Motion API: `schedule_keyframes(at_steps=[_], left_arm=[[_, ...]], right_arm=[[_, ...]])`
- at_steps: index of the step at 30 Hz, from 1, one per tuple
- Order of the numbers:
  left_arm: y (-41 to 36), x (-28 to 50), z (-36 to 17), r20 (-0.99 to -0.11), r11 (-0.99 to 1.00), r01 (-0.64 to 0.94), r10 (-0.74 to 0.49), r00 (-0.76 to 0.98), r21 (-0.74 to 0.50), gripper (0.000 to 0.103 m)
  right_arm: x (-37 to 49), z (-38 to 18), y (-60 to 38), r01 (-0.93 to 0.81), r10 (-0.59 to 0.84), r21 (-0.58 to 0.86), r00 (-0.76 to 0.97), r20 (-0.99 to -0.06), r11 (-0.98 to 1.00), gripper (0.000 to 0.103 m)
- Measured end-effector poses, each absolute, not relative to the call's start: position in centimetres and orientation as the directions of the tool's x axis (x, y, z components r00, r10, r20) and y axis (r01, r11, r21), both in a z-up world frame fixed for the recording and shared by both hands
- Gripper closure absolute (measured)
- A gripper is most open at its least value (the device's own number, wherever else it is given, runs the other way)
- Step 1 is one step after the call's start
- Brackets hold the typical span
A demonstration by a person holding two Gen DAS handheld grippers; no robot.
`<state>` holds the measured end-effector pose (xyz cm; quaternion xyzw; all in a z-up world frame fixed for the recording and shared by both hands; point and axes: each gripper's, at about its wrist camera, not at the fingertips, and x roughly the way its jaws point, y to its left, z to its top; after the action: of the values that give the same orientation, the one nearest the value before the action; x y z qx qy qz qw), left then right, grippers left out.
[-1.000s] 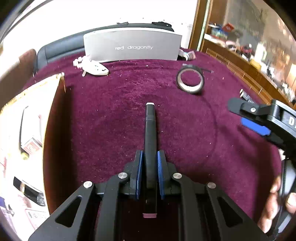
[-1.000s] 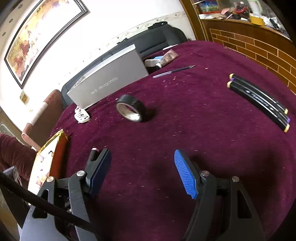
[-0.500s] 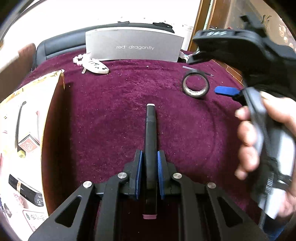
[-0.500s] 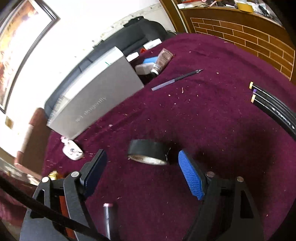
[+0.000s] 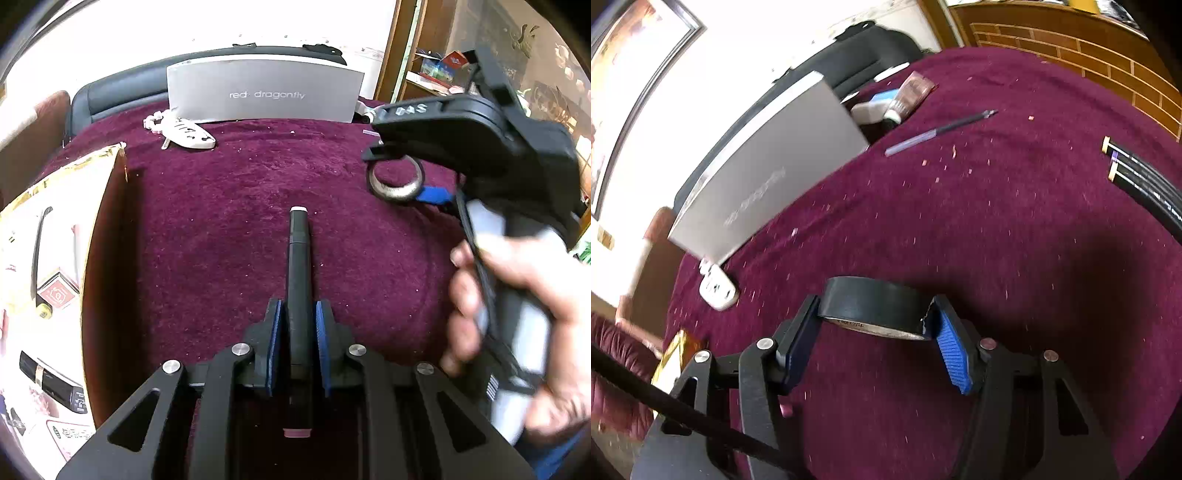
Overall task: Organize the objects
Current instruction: 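Grasp the black tape roll with the right gripper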
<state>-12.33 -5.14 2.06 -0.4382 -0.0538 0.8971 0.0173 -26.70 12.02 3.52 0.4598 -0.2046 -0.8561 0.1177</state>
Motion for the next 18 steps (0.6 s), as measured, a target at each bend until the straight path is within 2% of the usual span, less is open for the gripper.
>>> schedule_keyframes(at_steps=[8,15,18], left_arm=[[-3.9,-12.4,2.0,-0.789,-0.998,-0.024,0.066,-0.611,-0.064,0.073],[-4.1,-12.1,2.1,-0.782,-0.998,-0.014,0.062,-0.620,-0.069,0.073],[-4.2,-12.0,2.1,-0.778,-0.998,-0.005,0.058,-0.625,-0.070,0.081]], right_arm=[[-20.2,3.9,13.1,0.151,-0.469,0.459,-0.487,-0.736,-0.876,0.043],[-16.8,3.8,13.3,0.216,-0.477,0.432,-0.522,-0.707,-0.876,0.043],[-17.0,3.6,13.2,0.226,-0.487,0.437,-0.520,-0.701,-0.871,0.043]])
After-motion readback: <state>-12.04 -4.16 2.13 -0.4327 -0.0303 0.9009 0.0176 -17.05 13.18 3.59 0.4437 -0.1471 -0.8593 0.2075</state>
